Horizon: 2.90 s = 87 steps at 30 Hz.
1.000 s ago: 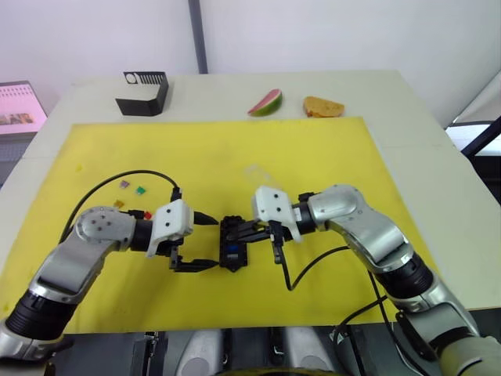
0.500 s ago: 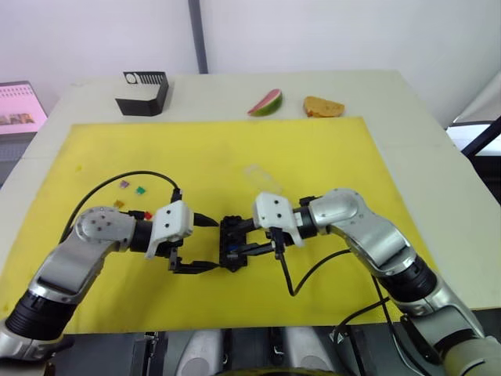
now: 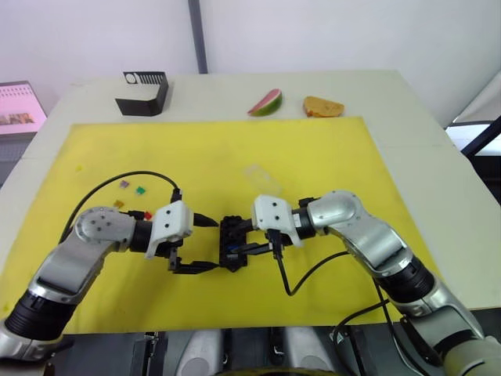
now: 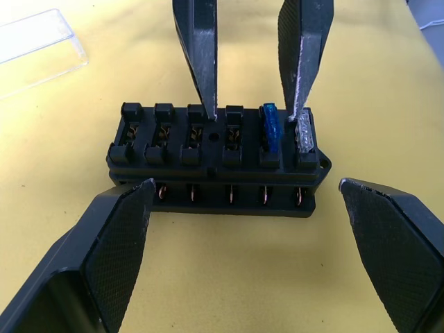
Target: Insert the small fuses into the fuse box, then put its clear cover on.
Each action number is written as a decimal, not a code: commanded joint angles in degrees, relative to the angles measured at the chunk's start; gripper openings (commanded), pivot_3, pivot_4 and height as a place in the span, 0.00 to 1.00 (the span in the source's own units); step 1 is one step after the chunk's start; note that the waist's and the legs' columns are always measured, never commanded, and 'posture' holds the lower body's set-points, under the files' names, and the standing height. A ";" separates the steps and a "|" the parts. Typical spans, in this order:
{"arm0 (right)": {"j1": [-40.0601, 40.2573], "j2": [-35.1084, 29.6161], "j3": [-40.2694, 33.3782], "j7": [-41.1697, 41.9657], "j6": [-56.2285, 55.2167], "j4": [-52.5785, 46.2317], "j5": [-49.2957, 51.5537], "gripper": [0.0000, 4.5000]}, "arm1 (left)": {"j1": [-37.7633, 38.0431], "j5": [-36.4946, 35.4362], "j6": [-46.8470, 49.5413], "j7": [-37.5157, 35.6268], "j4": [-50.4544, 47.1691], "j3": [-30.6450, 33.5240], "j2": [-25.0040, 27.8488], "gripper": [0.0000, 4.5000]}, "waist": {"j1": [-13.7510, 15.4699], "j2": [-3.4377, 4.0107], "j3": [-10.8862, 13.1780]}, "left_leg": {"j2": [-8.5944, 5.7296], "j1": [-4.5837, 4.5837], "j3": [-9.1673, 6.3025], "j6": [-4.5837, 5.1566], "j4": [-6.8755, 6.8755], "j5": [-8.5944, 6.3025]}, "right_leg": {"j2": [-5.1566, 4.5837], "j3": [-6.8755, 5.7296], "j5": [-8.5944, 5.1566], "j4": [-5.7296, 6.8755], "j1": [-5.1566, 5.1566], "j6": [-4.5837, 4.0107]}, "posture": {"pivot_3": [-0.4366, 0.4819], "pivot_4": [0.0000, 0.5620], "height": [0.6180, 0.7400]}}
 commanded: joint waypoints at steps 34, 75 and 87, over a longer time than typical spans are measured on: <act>-2.79 0.29 -0.84 0.72 5.01 -3.17 2.19 0.01 | -0.86 -0.67 -0.39 0.26 -1.07 1.24 0.07 1.00 | 0.00 0.00 0.00 | 0.00 0.00 0.00 0.00 0.00 0.00 | 0.00 0.00 0.00 0.00 0.00 0.00 | 0.48 0.27 1.00; -5.75 -0.50 0.15 0.29 10.33 -1.37 3.87 0.01 | 0.62 -0.77 -1.20 -0.03 -1.23 2.33 1.25 1.00 | 0.00 0.01 0.01 | 0.00 -0.02 -0.01 0.01 -0.01 0.00 | -0.01 0.00 0.00 -0.02 -0.02 0.00 | 0.48 0.27 1.00; -5.88 -0.20 0.76 0.28 7.75 -2.68 3.46 0.01 | 0.89 -1.19 -0.96 -0.10 -1.64 2.44 1.45 1.00 | -0.01 0.01 0.01 | 0.00 -0.03 0.00 0.01 -0.02 -0.01 | -0.01 0.00 0.00 -0.03 -0.03 -0.01 | 0.48 0.27 1.00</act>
